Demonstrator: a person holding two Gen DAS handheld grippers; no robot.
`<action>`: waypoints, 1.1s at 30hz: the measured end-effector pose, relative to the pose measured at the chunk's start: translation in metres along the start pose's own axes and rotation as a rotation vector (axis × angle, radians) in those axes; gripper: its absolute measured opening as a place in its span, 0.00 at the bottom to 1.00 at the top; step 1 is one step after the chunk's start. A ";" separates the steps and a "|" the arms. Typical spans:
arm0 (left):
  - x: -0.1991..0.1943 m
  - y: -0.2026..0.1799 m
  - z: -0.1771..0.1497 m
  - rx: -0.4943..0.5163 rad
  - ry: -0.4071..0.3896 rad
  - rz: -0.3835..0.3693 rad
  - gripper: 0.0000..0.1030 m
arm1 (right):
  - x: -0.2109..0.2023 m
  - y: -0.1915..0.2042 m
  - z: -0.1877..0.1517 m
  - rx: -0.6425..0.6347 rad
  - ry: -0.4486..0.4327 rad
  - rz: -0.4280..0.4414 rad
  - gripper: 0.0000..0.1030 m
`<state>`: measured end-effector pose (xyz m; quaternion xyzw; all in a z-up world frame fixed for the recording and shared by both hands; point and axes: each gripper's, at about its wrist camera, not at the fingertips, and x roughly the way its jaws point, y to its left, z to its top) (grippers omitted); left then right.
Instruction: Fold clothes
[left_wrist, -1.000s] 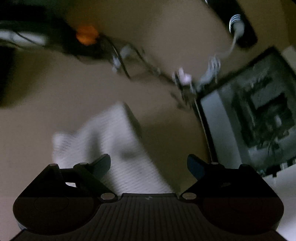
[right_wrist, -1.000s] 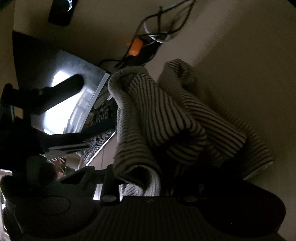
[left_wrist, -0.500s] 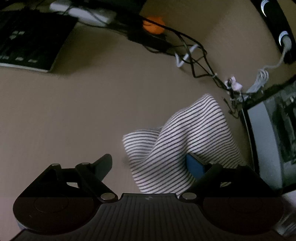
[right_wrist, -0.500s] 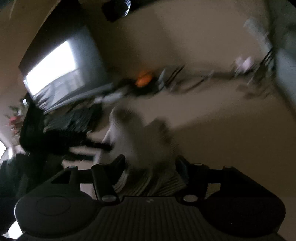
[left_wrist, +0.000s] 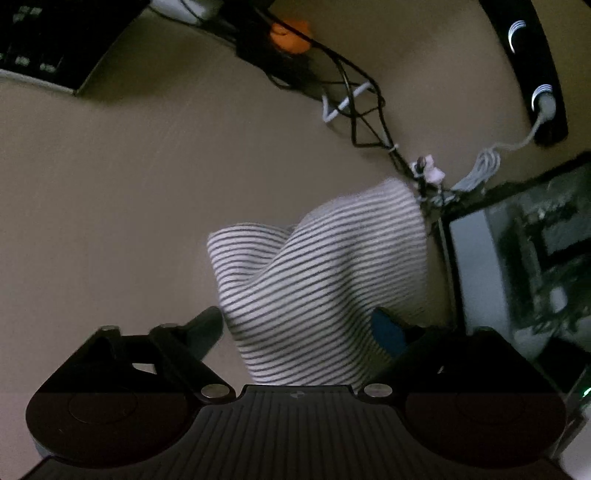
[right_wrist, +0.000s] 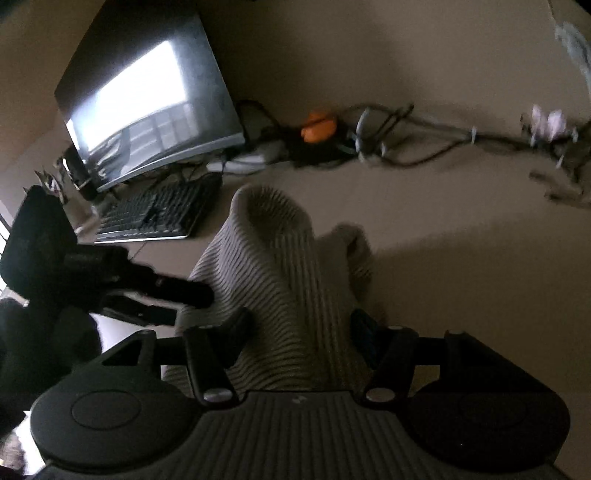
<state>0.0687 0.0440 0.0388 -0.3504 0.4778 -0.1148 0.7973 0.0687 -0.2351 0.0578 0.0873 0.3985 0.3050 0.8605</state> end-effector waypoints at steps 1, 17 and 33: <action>-0.003 -0.007 0.003 0.007 -0.007 -0.015 0.86 | -0.006 0.003 0.001 0.014 0.002 0.023 0.52; 0.016 -0.060 0.006 0.227 -0.001 0.018 0.91 | -0.032 -0.011 -0.021 0.033 -0.043 -0.185 0.51; 0.012 -0.047 -0.009 0.199 -0.020 0.147 0.92 | 0.042 0.001 0.045 -0.231 -0.089 -0.429 0.60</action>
